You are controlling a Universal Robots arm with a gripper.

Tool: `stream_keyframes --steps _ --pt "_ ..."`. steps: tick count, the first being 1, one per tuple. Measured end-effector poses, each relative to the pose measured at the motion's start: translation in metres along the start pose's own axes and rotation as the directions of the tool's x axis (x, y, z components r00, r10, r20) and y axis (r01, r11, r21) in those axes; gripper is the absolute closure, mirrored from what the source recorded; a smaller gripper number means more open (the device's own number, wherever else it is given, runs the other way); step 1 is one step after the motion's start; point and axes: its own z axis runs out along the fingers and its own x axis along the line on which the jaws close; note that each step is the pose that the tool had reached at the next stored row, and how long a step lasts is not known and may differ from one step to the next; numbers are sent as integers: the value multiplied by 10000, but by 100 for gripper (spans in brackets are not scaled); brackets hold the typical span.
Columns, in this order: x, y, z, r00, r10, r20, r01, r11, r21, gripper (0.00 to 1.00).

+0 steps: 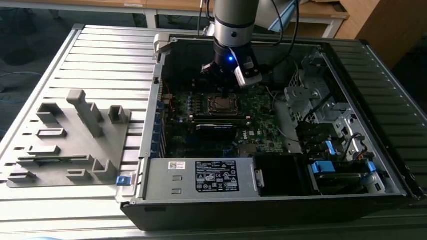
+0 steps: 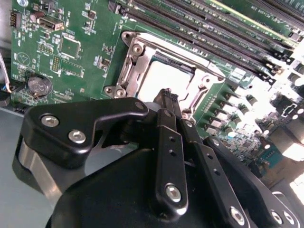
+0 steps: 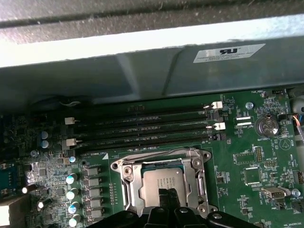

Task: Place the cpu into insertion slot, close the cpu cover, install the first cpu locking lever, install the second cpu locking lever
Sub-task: 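Install the first cpu locking lever, then install the second cpu locking lever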

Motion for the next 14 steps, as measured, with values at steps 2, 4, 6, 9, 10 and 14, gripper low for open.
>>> stream_keyframes --steps 2,4,6,9,10,14 --pt "-3 -21 7 10000 0 -1 0 10000 -16 89" --pt "-2 -26 11 10000 2 -2 -2 10000 -25 89" --pt "-2 -27 20 10000 1 -3 -1 10000 -24 89" --pt "-2 -27 26 10000 1 -2 -2 10000 -27 89" --pt "-2 -27 23 10000 1 -3 -1 10000 -24 89" --pt "-3 -26 5 10000 2 -3 -2 10000 -24 89"
